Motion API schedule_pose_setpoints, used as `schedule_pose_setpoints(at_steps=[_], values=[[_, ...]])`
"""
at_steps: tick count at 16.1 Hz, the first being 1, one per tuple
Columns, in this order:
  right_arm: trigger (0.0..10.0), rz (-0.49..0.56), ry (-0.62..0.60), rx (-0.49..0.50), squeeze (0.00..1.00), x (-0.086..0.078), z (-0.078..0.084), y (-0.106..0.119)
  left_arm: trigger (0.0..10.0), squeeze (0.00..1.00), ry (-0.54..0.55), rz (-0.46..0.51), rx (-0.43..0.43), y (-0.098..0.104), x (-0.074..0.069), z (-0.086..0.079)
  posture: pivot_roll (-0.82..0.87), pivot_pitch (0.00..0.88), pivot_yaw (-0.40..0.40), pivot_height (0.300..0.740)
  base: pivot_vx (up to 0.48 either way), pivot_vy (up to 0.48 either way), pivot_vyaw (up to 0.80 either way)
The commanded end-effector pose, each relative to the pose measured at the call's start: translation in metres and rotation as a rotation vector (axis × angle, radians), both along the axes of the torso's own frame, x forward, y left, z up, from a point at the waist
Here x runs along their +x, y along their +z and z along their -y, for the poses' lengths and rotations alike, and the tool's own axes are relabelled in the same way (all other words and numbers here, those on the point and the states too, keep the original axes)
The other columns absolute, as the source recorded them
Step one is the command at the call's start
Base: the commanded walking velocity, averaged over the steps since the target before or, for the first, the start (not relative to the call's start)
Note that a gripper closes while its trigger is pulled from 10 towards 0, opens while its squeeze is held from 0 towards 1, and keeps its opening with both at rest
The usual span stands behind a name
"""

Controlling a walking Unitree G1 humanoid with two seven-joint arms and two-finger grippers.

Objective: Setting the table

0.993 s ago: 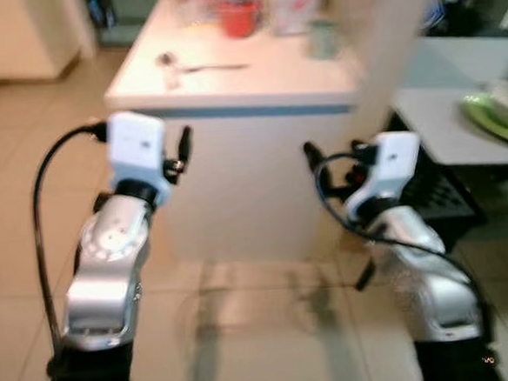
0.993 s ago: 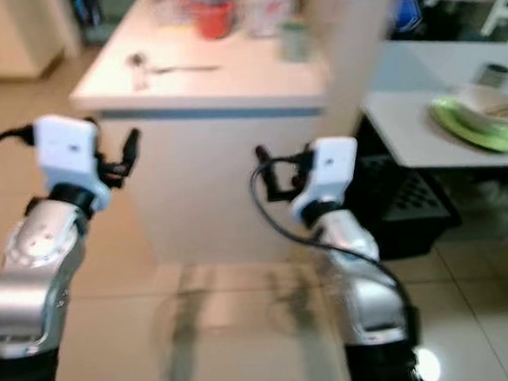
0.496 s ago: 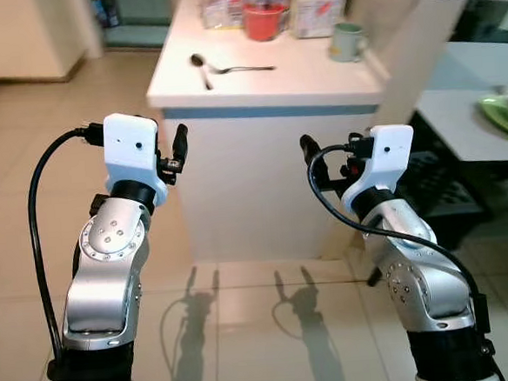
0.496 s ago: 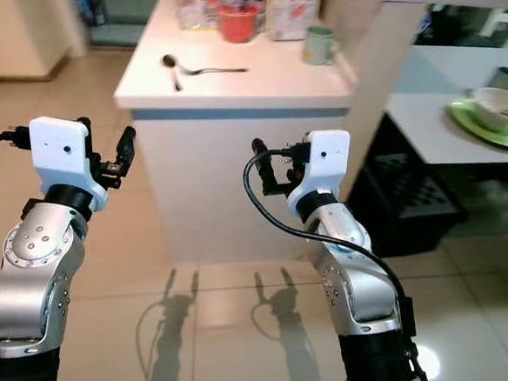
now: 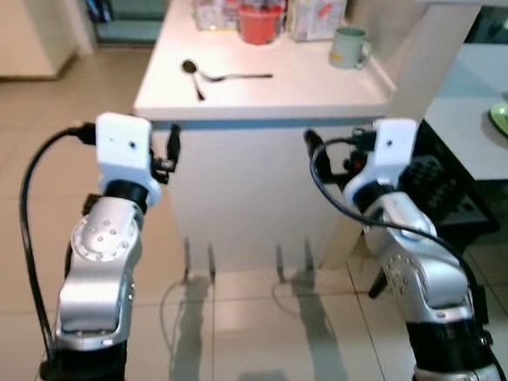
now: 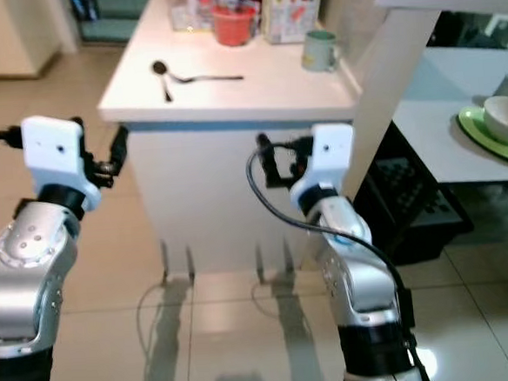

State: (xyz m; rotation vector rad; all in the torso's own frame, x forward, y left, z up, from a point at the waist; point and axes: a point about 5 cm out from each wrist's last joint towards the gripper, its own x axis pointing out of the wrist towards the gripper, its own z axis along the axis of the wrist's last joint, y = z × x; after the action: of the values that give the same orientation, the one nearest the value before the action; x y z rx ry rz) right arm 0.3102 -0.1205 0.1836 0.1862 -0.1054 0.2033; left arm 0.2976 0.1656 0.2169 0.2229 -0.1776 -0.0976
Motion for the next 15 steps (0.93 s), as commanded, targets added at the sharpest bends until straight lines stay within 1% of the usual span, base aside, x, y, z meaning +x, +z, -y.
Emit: schedule_pose_setpoints(at_steps=[1,4,6,8,10,12,15], values=[[10.0,0.001,-0.041,-0.015,0.00,0.0008,0.0119,-0.0007,10.0,0.00,-0.028,0.007,-0.001,0.0022,0.0014,0.0080,0.05,0.000,-0.055,0.740,0.435,0.000,0.00],[10.0,0.004,-0.051,-0.008,0.00,0.0016,0.0153,-0.0009,10.0,0.00,-0.039,0.011,0.000,0.0033,0.0005,0.0113,0.06,0.000,-0.062,0.740,0.435,0.000,0.00],[10.0,0.013,-0.042,-0.009,0.00,0.0026,0.0133,0.0007,10.0,0.00,-0.039,0.010,0.002,0.0030,0.0018,0.0087,0.05,0.000,-0.054,0.740,0.435,0.000,0.00],[10.0,0.019,-0.033,-0.006,0.00,0.0027,0.0151,0.0010,10.0,0.00,-0.048,0.015,0.002,0.0043,0.0029,0.0130,0.07,0.000,-0.063,0.740,0.435,0.000,0.00],[10.0,0.023,-0.020,-0.017,0.00,0.0044,0.0155,0.0011,10.0,0.00,-0.050,0.012,0.007,0.0028,0.0010,0.0127,0.07,0.000,-0.066,0.740,0.435,0.000,0.00],[10.0,0.032,-0.003,-0.031,0.00,0.0064,0.0139,0.0029,10.0,0.00,-0.048,0.010,0.014,0.0019,0.0021,0.0105,0.06,0.000,-0.064,0.740,0.437,0.000,0.00],[10.0,0.038,0.040,-0.065,0.00,0.0088,0.0142,0.0038,10.0,0.00,-0.051,0.016,0.014,0.0031,0.0016,0.0131,0.08,0.000,-0.075,0.740,0.437,0.000,0.00]])
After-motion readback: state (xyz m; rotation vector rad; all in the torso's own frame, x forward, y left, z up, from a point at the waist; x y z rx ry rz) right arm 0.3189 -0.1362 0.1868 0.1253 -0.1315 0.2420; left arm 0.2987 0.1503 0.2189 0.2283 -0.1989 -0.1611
